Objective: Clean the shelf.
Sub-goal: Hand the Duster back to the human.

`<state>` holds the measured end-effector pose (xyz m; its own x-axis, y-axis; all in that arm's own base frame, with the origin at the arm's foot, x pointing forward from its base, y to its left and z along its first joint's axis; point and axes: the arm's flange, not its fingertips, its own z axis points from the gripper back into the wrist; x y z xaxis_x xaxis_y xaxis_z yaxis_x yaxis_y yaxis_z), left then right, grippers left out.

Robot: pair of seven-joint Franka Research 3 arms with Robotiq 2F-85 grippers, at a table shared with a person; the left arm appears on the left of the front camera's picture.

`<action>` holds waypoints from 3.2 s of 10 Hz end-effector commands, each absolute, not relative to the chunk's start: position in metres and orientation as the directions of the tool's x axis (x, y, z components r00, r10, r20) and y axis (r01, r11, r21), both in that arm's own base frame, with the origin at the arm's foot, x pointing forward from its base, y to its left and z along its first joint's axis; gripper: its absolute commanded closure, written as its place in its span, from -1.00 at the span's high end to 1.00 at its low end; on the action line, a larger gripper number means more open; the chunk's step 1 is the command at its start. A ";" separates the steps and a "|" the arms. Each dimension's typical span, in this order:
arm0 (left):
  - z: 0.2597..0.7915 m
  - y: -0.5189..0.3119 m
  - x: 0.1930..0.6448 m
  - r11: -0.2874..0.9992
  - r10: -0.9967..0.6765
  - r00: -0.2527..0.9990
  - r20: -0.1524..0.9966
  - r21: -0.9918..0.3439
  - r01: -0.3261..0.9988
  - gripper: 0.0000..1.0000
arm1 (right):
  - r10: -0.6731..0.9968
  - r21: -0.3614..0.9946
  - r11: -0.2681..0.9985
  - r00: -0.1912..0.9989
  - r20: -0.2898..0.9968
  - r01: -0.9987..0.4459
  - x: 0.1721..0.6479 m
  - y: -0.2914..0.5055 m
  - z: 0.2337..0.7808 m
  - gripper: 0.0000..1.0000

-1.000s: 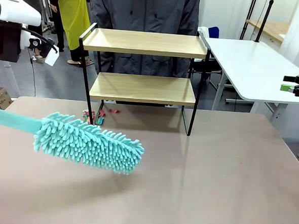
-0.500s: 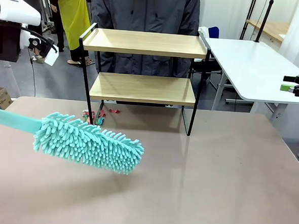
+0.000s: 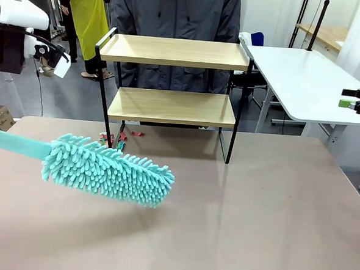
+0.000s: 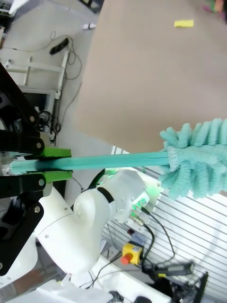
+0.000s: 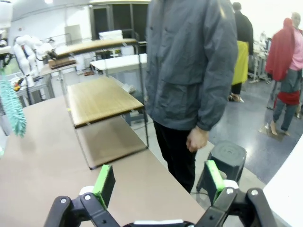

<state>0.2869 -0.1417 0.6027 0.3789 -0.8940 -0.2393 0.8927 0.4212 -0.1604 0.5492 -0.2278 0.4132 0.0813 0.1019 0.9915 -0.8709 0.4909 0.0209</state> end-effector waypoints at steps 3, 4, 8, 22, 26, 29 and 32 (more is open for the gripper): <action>0.596 -0.159 0.300 0.245 -0.969 0.245 -0.028 -0.206 0.947 -0.74 | 0.037 0.120 0.291 0.136 0.990 -0.949 0.489 -0.168 0.490 1.00; 0.590 -0.162 0.298 0.238 -0.969 0.246 0.018 -0.194 0.952 -0.74 | 0.030 0.158 0.264 0.172 0.985 -0.951 0.477 -0.153 0.489 1.00; 0.566 -0.173 0.313 0.124 -0.947 0.152 0.284 -0.116 0.985 -0.74 | 0.005 0.322 0.174 0.327 0.945 -0.931 0.426 -0.072 0.465 1.00; 0.562 -0.186 0.327 0.108 -0.934 0.120 0.337 -0.055 0.993 -0.74 | -0.026 0.196 0.127 0.194 0.981 -0.972 0.357 0.016 0.389 1.00; 0.562 -0.186 0.327 0.108 -0.934 0.120 0.337 -0.055 0.993 -0.74 | -0.039 0.211 0.109 0.208 0.977 -0.971 0.351 0.061 0.394 1.00; 0.562 -0.186 0.327 0.108 -0.934 0.120 0.337 -0.055 0.993 -0.74 | -0.027 0.217 0.060 0.215 0.976 -0.974 0.344 0.095 0.397 1.00; 0.562 -0.186 0.327 0.108 -0.934 0.120 0.337 -0.055 0.993 -0.74 | -0.027 0.238 0.015 0.238 0.971 -0.971 0.338 0.117 0.397 1.00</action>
